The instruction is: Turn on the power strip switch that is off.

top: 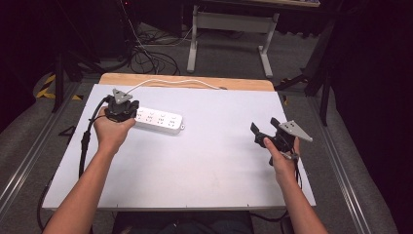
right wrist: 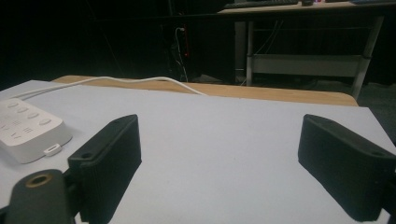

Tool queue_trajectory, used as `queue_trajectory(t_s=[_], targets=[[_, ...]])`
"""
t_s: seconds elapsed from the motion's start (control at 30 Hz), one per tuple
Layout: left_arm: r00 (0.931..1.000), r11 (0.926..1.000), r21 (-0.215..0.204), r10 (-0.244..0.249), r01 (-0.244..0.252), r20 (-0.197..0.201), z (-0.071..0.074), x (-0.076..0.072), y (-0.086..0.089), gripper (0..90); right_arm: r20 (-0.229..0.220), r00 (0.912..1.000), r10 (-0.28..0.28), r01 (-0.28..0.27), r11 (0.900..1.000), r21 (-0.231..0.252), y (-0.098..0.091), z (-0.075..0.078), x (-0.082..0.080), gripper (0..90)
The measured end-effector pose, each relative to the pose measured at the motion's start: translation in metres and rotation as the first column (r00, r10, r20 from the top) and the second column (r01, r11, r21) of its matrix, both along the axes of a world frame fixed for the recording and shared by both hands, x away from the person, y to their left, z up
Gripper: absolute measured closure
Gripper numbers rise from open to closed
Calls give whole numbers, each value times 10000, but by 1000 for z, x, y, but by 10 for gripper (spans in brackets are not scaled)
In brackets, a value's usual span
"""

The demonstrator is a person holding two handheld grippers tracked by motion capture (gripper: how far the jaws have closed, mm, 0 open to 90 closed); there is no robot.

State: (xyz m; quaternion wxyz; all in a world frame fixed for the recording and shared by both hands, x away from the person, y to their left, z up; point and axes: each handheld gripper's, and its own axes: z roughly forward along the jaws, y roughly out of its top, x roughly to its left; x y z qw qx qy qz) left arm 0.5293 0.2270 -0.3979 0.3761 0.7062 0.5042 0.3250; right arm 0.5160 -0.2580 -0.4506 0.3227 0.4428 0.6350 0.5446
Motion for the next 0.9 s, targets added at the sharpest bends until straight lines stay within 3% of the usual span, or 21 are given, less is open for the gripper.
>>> queue_trajectory(t_s=[0.6, 0.7, 0.9], targets=[[9927, 9958, 582, -646, 709, -1023, -9, 39, -41, 900, -50, 10000, -56, 56, 10000, 15, -2, 0, 1, 140], [9869, 9941, 778, -631, 753, -1483, -19, 50, -49, 900, -50, 10000, -27, 27, 10000, 24, -1, 0, 2, 144], [9784, 9913, 1012, -631, 843, -1967, -29, 63, -57, 900, -126, 9999, 36, -36, 10000, 28, -1, -1, 2, 143]])
